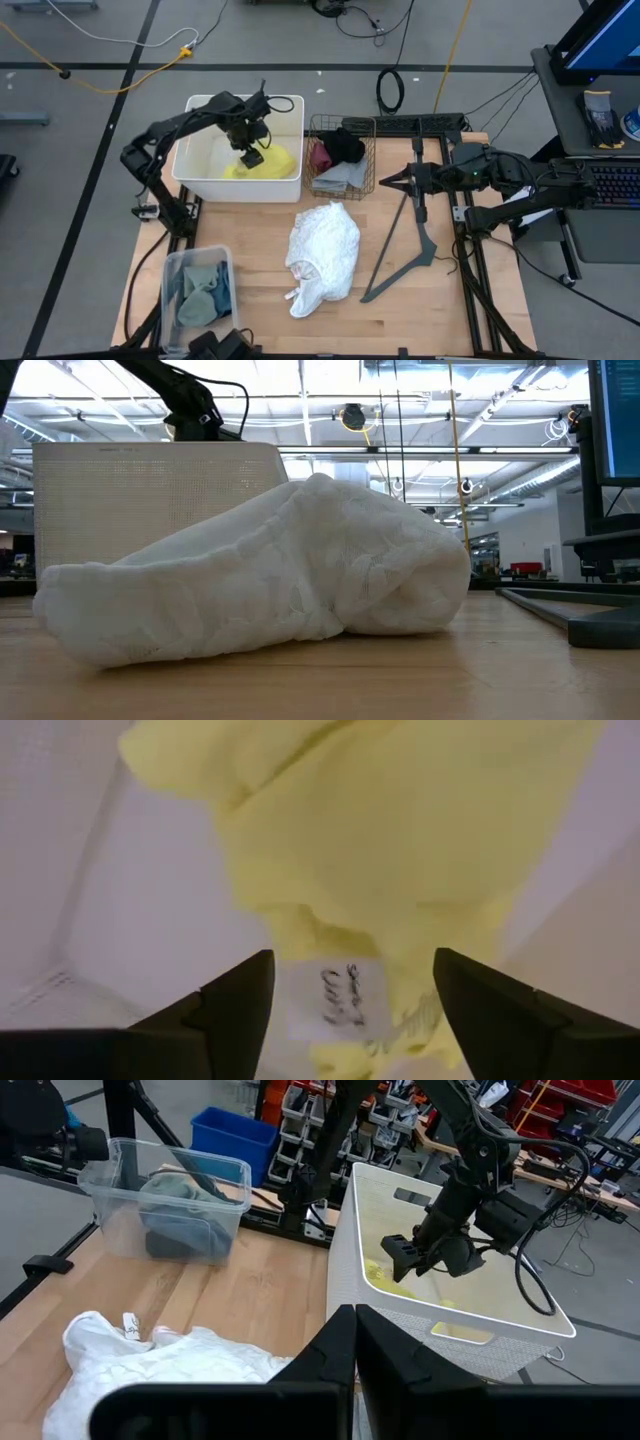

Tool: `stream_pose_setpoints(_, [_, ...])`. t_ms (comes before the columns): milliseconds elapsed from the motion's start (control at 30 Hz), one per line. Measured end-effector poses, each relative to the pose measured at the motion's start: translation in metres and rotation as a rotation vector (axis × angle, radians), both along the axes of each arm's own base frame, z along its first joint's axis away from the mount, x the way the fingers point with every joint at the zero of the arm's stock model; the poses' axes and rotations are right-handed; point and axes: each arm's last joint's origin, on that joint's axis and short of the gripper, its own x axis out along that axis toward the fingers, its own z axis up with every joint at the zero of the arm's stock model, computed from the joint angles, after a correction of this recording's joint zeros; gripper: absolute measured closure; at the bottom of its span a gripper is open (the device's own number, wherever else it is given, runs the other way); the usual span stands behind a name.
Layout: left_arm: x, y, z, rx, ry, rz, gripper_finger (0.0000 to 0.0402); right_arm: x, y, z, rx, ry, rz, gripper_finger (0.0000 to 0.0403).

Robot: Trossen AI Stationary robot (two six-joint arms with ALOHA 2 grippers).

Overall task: Pick & Place Cloths
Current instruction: Put the white cloth into the white bin

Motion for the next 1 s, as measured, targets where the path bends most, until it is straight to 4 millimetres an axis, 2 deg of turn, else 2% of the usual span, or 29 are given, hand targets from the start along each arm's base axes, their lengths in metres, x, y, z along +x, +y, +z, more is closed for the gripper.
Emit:
stream_pose_setpoints(100, [-0.003, -0.003, 0.004, 0.009, 0.080, -0.023, 0.0113, 0.000, 0.000, 0.000, 0.001, 0.000, 0.003, 0.0399])
stream_pose_setpoints(200, [-0.005, -0.004, 0.018, 0.063, 0.182, 0.004, 0.0109, 0.000, 0.000, 0.000, 0.001, 0.000, 0.003, 0.0399])
stream_pose_setpoints(300, [-0.009, -0.004, 0.040, 0.147, 0.245, 0.069, 0.0108, 0.000, 0.000, 0.000, 0.001, 0.001, 0.003, 0.0399])
stream_pose_setpoints(400, [-0.012, -0.008, 0.069, 0.214, 0.218, 0.107, 0.0108, 0.000, 0.000, -0.001, 0.001, 0.006, 0.004, 0.0399])
stream_pose_setpoints(533, [-0.011, -0.024, 0.109, 0.289, 0.086, 0.181, 0.0107, 0.000, 0.000, -0.002, 0.000, 0.018, 0.004, 0.0399])
stream_pose_setpoints(667, [-0.008, -0.050, 0.142, 0.271, -0.143, 0.226, 0.0107, 0.000, 0.000, -0.002, 0.042, 0.019, -0.008, 0.0399])
stream_pose_setpoints(833, [0.006, -0.094, 0.168, 0.198, -0.438, 0.156, 0.0107, -0.001, 0.000, -0.002, 0.098, 0.018, -0.024, 0.0399])
stream_pose_setpoints(1000, [0.031, -0.144, 0.181, 0.161, -0.625, 0.053, 0.0107, -0.001, 0.000, -0.005, 0.098, 0.045, -0.026, 0.0399])
